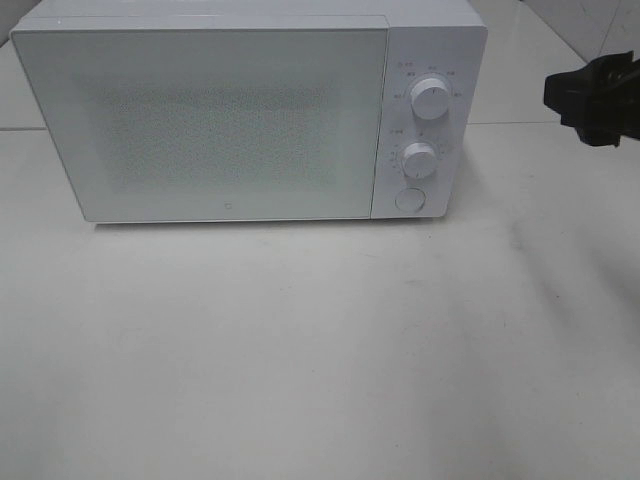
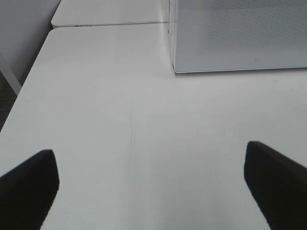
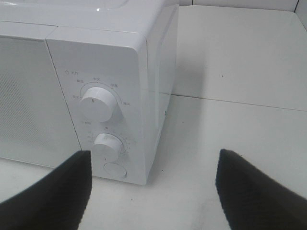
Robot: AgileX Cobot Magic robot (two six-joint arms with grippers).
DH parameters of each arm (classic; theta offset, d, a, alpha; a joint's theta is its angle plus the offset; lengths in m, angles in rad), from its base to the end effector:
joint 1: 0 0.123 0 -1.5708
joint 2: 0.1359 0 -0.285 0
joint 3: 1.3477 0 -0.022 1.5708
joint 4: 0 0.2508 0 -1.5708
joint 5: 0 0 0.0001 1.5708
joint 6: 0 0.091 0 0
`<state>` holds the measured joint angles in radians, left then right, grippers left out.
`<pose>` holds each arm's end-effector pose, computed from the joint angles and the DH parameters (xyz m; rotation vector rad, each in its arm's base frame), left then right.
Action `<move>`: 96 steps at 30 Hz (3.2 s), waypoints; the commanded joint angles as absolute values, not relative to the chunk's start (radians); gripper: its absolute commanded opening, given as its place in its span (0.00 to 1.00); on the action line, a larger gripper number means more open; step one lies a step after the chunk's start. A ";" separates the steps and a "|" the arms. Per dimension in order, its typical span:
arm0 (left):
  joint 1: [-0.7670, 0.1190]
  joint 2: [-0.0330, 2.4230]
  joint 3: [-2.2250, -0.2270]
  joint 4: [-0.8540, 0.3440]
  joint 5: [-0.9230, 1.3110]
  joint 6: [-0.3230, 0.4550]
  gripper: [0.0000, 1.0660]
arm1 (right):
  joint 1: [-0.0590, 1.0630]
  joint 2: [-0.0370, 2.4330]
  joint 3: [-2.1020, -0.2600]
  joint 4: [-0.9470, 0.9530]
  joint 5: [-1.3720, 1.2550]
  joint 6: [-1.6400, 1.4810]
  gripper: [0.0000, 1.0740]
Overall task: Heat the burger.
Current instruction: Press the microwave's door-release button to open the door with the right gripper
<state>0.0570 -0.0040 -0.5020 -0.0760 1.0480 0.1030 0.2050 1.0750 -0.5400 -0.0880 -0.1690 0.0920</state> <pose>-0.0049 -0.0063 0.2790 0.0497 2.0227 0.0106 0.2177 0.0466 0.2758 -0.1951 1.8429 0.1601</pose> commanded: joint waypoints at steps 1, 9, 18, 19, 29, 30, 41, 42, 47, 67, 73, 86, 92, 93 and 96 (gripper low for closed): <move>0.059 -0.026 -0.499 -0.081 1.039 0.099 0.97 | 0.197 1.142 -0.541 -0.094 -0.277 0.087 0.66; 0.059 -0.026 -0.499 -0.081 1.039 0.099 0.97 | 0.201 1.247 -0.495 -0.038 -0.491 0.020 0.66; 0.059 -0.026 -0.499 -0.081 1.039 0.099 0.97 | 0.201 1.335 -0.391 0.250 -0.733 -0.166 0.66; 0.059 -0.026 -0.499 -0.081 1.039 0.099 0.97 | 0.201 1.335 -0.391 0.250 -0.733 -0.166 0.66; 0.059 -0.026 -0.499 -0.081 1.039 0.099 0.97 | 0.309 1.423 -0.309 0.359 -0.984 -0.191 0.66; 0.059 -0.026 -0.499 -0.081 1.039 0.099 0.97 | 0.333 1.438 -0.304 0.379 -1.012 -0.199 0.66; 0.059 -0.026 -0.499 -0.081 1.039 0.099 0.97 | 0.570 1.564 -0.304 0.596 -1.198 -0.227 0.66; 0.059 -0.026 -0.499 -0.081 1.039 0.099 0.97 | 0.611 1.583 -0.305 0.629 -1.224 -0.227 0.66; 0.059 -0.026 -0.499 -0.081 1.039 0.099 0.97 | 0.696 1.637 -0.305 0.693 -1.280 -0.227 0.66; 0.059 -0.026 -0.499 -0.081 1.039 0.099 0.97 | 0.794 1.726 -0.363 0.769 -1.287 -0.220 0.66; 0.059 -0.026 -0.499 -0.081 1.039 0.099 0.97 | 0.794 1.726 -0.363 0.769 -1.206 -0.145 0.66; 0.059 -0.026 -0.499 -0.081 1.039 0.099 0.97 | 0.794 1.726 -0.363 0.770 -1.181 0.337 0.66; 0.059 -0.026 -0.499 -0.081 1.039 0.099 0.97 | 0.794 1.726 -0.363 0.763 -1.132 0.822 0.60; 0.059 -0.026 -0.499 -0.081 1.039 0.099 0.97 | 0.794 1.726 -0.363 0.761 -1.131 0.893 0.58; 0.059 -0.026 -0.499 -0.081 1.039 0.099 0.97 | 0.794 1.726 -0.363 0.760 -1.128 1.098 0.52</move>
<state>0.0570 -0.0040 -0.5020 -0.0760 1.0480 0.1030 0.7900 1.7230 -0.3540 0.7740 -1.1350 0.9510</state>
